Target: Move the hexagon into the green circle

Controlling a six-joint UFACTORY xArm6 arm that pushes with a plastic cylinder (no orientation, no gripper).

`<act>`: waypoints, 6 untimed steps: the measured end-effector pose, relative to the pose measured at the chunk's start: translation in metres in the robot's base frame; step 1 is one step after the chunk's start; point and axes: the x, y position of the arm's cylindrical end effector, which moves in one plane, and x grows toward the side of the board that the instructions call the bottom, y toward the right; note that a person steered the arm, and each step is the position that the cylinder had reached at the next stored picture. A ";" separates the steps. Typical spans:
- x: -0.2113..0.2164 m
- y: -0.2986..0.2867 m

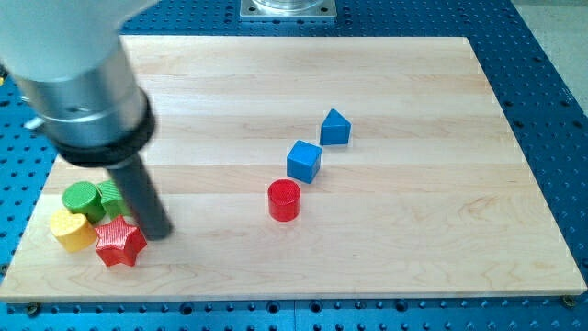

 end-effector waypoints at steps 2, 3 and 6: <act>0.021 -0.063; -0.015 -0.006; -0.205 -0.113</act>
